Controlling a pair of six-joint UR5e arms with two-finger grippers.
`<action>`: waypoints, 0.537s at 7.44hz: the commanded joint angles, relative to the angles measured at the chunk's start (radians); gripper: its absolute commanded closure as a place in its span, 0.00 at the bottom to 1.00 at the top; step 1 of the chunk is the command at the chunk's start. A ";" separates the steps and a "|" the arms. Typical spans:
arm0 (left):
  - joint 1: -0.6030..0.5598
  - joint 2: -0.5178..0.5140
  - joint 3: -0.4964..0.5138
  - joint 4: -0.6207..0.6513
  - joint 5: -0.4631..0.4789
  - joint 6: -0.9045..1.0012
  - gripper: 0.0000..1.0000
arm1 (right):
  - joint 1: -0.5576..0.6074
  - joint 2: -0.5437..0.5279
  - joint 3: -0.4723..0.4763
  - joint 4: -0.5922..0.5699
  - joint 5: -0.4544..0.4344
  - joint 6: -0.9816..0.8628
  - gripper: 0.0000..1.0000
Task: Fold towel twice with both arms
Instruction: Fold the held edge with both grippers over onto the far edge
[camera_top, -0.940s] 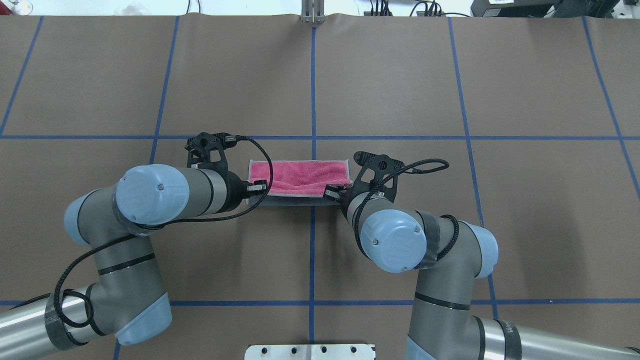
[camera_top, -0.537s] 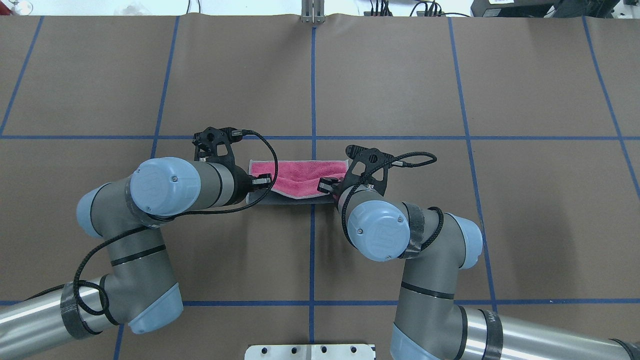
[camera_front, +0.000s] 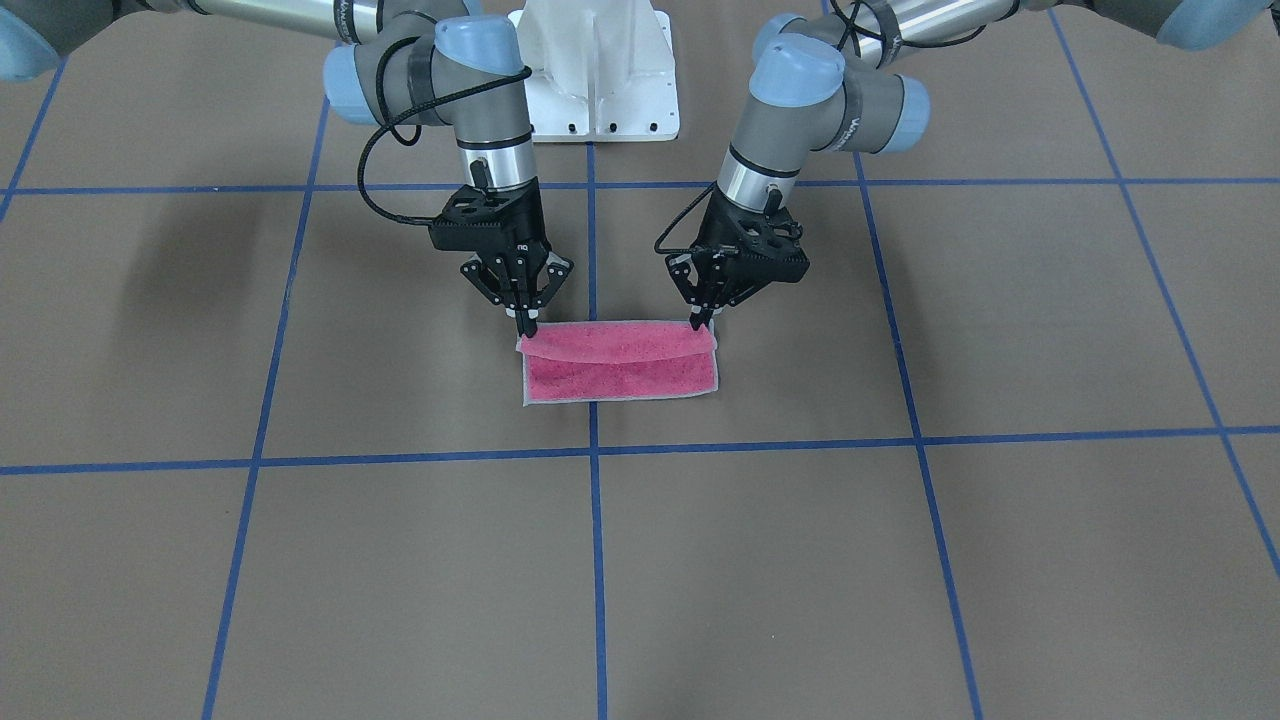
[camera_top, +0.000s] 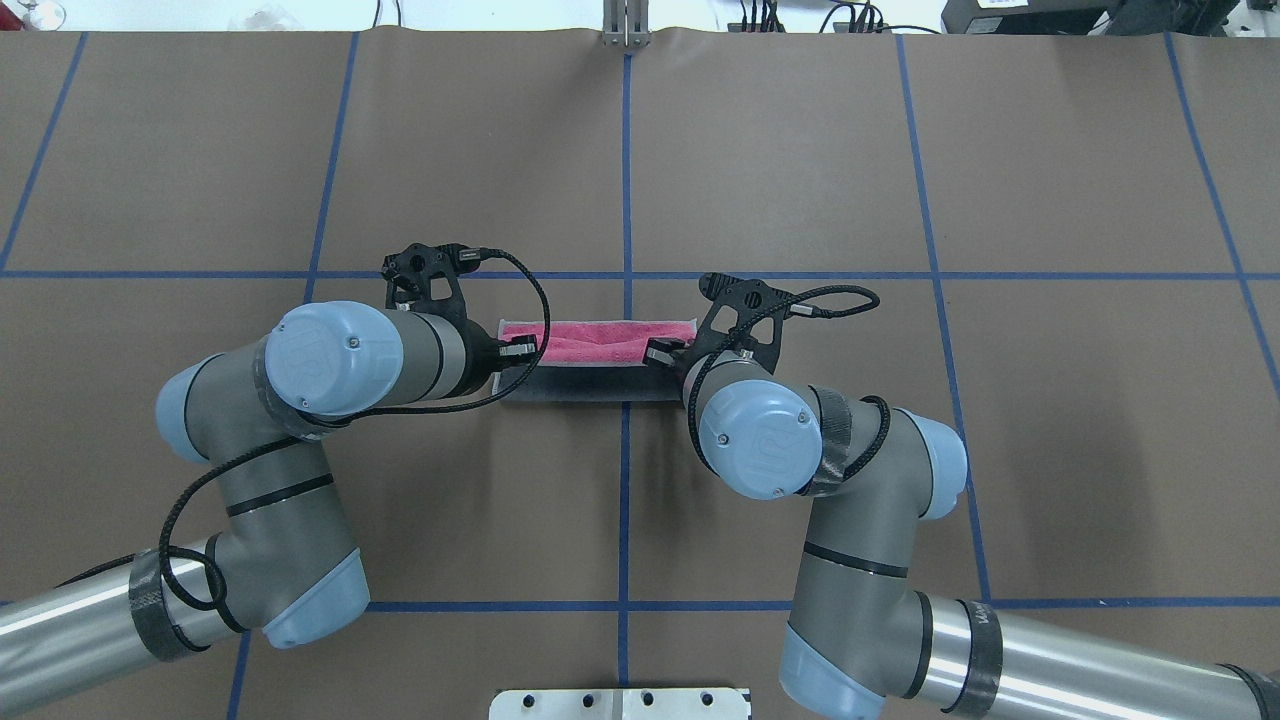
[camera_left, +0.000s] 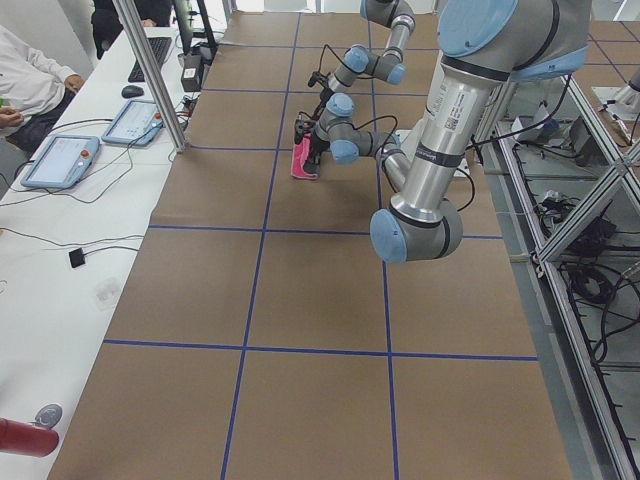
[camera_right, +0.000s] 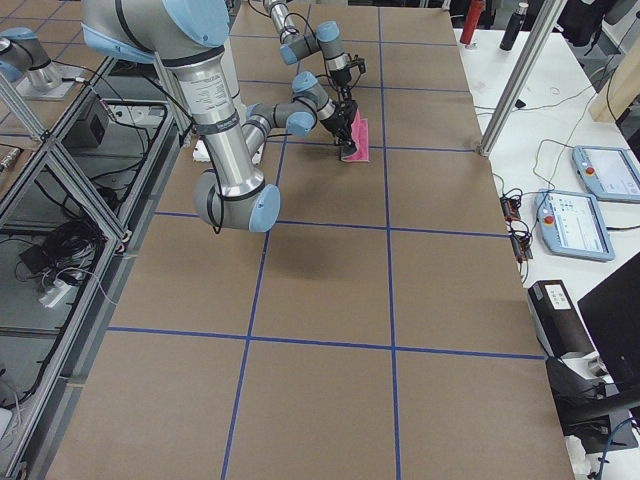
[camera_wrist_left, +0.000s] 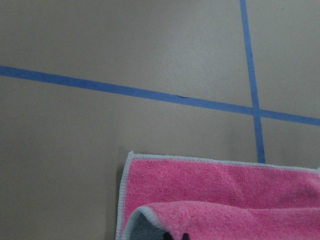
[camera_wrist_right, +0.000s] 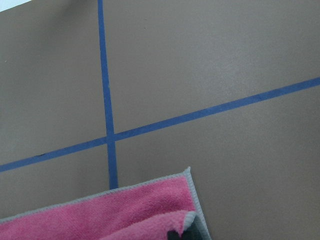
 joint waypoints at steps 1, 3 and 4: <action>-0.002 -0.009 0.025 -0.002 0.001 0.001 0.40 | 0.010 0.024 -0.035 -0.001 0.002 -0.002 0.18; -0.028 -0.034 0.036 -0.001 -0.002 0.001 0.00 | 0.045 0.074 -0.078 -0.001 0.046 -0.007 0.01; -0.054 -0.037 0.037 -0.002 -0.003 0.001 0.00 | 0.073 0.086 -0.077 0.002 0.086 -0.023 0.01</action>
